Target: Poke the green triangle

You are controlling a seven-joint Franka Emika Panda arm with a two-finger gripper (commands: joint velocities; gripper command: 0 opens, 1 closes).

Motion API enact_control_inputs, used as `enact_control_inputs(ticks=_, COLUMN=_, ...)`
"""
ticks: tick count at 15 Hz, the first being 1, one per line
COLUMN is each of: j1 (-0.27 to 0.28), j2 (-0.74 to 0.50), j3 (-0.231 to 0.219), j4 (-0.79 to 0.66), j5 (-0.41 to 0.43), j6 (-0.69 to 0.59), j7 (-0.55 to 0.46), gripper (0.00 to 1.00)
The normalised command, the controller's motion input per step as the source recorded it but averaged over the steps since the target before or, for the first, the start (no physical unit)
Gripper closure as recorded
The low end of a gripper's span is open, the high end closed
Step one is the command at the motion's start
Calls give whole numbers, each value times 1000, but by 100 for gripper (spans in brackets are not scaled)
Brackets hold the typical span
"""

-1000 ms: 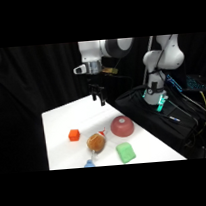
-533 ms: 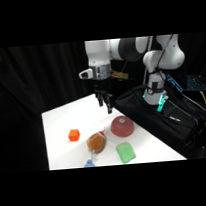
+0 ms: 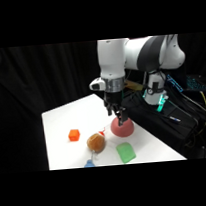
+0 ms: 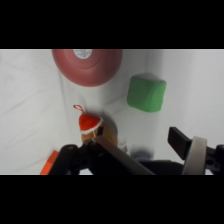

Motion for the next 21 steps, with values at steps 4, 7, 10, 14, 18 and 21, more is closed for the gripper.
enact_control_inputs(ticks=4, j1=76, j2=188, j3=33, j4=12, j5=6, j6=356, j7=50, gripper=63)
enact_control_inputs(ticks=7, j1=53, j2=250, j3=9, j4=57, j5=108, j6=309, j7=14, gripper=99)
enact_control_inputs(ticks=10, j1=66, j2=263, j3=4, j4=58, j5=135, j6=280, j7=38, gripper=96)
enact_control_inputs(ticks=14, j1=43, j2=304, j3=36, j4=37, j5=209, j6=334, j7=-63, gripper=94)
enact_control_inputs(ticks=18, j1=32, j2=319, j3=62, j4=60, j5=198, j6=339, j7=-144, gripper=95)
enact_control_inputs(ticks=21, j1=58, j2=353, j3=-17, j4=143, j5=88, j6=169, j7=-141, gripper=95)
